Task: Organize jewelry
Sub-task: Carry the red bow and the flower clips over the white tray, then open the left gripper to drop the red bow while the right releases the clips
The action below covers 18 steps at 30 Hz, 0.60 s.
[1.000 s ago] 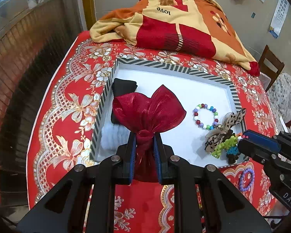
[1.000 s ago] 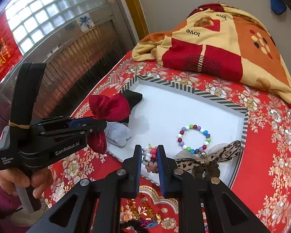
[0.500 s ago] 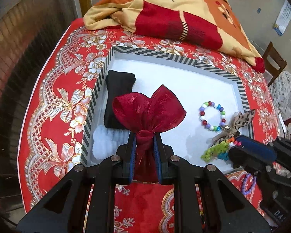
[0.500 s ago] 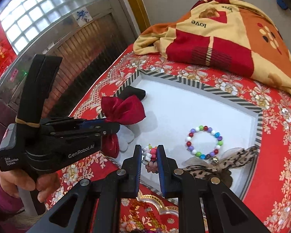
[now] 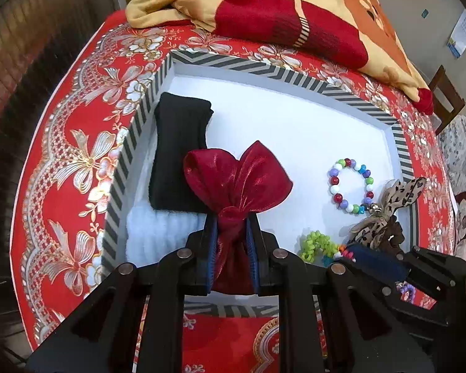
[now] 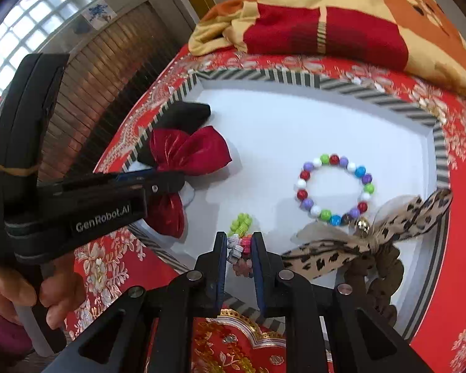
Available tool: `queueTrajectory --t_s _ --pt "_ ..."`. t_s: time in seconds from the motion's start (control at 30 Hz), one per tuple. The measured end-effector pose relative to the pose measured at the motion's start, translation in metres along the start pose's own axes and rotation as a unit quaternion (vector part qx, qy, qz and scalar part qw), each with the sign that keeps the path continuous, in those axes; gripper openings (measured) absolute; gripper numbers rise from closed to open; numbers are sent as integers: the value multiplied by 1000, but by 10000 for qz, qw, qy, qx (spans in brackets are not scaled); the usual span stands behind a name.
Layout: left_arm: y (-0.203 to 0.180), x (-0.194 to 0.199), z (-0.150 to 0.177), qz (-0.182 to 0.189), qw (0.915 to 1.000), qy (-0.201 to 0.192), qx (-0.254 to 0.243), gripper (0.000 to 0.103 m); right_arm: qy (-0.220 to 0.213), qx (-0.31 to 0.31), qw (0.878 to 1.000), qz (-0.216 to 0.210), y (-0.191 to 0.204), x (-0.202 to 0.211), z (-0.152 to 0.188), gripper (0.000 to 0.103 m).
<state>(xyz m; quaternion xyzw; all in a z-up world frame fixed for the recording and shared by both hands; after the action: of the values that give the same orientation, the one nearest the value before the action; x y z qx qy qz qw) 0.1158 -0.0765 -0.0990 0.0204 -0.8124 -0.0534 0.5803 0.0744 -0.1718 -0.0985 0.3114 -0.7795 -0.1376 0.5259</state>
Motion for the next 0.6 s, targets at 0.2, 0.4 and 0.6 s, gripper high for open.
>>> queueTrajectory --t_s 0.2,0.4,0.6 --pt "-2 -3 -2 -32 10000 -32 16 19 -73 -88 9999 2 -5 4 6 28" --pt "-3 2 2 104 9999 -36 71 46 -265 34 9996 2 8 26 10 36" --pt "6 23 10 100 9995 -169 264 57 -536 230 9979 295 10 63 24 37"
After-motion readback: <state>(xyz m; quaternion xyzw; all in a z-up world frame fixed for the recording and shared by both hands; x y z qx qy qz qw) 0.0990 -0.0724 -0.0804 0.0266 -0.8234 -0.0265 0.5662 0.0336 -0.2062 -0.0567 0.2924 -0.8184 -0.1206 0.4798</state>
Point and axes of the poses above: each gripper's, at about its wrist camera, not at the fingertips, and x roughly against the way its jaws point, y to its left, z to its underside, the point moved 9 cm from there along -x, roughly the way its jaws point, and after that the axes turned 14 degrees about -z, right-handed, at the moved point
